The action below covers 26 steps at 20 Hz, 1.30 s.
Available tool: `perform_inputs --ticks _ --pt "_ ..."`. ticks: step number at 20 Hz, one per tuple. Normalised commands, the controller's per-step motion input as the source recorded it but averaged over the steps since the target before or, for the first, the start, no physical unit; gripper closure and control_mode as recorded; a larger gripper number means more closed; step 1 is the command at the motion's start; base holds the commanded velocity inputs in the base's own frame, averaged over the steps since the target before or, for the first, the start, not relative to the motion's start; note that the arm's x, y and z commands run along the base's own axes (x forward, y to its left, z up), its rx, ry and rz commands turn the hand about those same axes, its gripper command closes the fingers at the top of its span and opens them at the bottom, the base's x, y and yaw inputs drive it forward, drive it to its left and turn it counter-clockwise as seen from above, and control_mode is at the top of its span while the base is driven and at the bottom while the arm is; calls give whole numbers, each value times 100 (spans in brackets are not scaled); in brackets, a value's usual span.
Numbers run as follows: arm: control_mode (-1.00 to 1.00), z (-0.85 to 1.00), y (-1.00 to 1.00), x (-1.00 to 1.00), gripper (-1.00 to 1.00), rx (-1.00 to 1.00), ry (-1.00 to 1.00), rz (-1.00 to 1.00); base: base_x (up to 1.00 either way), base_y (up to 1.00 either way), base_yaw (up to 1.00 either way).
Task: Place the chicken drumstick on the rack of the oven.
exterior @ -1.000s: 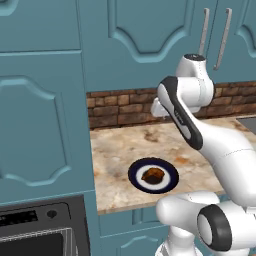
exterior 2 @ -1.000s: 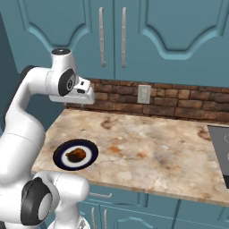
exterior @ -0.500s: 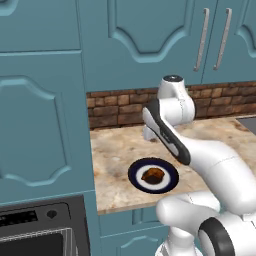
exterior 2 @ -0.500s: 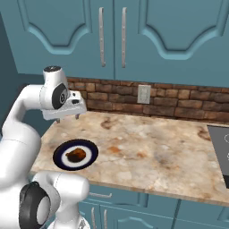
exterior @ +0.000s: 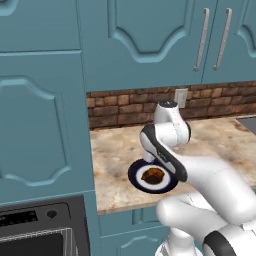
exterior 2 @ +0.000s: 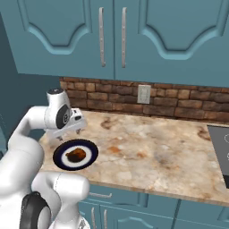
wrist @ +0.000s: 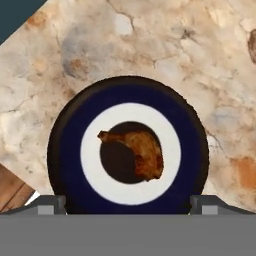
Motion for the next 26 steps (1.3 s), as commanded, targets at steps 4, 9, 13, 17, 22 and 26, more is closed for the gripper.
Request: perform_inputs --ticks 4,9,13,17,22,26 --pt "-100 -54 0 12 -100 0 8 10 0 0 0" --pt "-100 -44 -3 29 -100 0 7 3 0 0 0" --pt "-100 -42 -12 17 -100 0 4 0 0 0 0" --pt "-100 -41 0 9 -100 0 0 0 0 0 0" --pt "-100 -34 0 10 -100 0 0 0 0 0 0" --pt "-100 -27 -3 9 -100 -1 0 0 0 0 0"
